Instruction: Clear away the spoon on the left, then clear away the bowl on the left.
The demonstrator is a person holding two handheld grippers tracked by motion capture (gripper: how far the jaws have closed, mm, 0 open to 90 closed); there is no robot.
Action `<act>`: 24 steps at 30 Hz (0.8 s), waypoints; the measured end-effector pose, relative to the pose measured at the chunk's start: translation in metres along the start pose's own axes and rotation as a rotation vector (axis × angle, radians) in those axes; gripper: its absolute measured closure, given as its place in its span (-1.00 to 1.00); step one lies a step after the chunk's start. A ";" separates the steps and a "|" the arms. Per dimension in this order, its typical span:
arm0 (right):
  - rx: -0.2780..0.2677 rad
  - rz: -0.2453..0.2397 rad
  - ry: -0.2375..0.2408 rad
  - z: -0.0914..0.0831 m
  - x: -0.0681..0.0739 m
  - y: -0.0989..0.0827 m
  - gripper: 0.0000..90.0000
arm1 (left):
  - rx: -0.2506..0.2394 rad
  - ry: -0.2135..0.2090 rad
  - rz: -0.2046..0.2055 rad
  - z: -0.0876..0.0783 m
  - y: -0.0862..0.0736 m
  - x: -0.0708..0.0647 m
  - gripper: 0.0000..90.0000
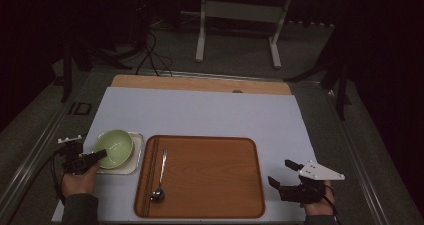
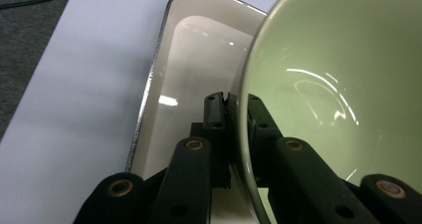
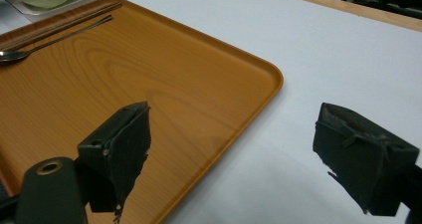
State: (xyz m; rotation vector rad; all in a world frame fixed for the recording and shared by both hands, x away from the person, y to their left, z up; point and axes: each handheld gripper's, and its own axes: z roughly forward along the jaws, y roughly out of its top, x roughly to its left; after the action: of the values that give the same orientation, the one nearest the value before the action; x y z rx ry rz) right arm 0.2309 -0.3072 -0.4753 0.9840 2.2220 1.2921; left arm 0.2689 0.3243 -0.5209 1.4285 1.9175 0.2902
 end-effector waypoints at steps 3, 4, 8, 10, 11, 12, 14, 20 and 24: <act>0.000 0.000 0.000 0.000 0.000 0.000 -0.68 | -0.004 -0.002 -0.004 0.000 0.000 0.000 0.88; 0.000 0.001 0.000 0.000 0.000 0.000 -0.68 | -0.006 -0.006 -0.012 0.000 0.000 0.001 0.88; 0.000 0.001 -0.001 0.000 0.000 0.000 -0.68 | -0.012 -0.038 -0.053 0.001 0.000 0.005 0.88; -0.002 0.002 -0.003 -0.001 0.000 0.000 -0.68 | -0.012 -0.053 -0.071 0.001 -0.001 0.007 0.88; -0.002 0.002 -0.003 -0.001 -0.001 0.000 -0.68 | -0.014 -0.058 -0.079 0.001 -0.001 0.007 0.89; -0.002 0.001 -0.003 -0.001 0.000 0.000 -0.68 | -0.013 -0.064 -0.085 0.001 -0.001 0.008 0.88; 0.001 0.001 -0.003 0.000 0.000 0.000 -0.68 | -0.014 -0.075 -0.100 0.001 -0.001 0.010 0.88; -0.002 0.001 -0.004 -0.001 -0.001 0.000 -0.68 | -0.024 -0.085 -0.115 0.001 -0.002 0.010 0.88; -0.003 0.000 -0.004 -0.001 -0.001 0.000 -0.68 | -0.030 -0.085 -0.114 0.000 -0.002 0.009 0.88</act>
State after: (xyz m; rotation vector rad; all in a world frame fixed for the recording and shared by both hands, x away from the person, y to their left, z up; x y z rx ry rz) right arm 0.2306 -0.3083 -0.4751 0.9848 2.2170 1.2919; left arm 0.2661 0.3318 -0.5263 1.2865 1.9092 0.2007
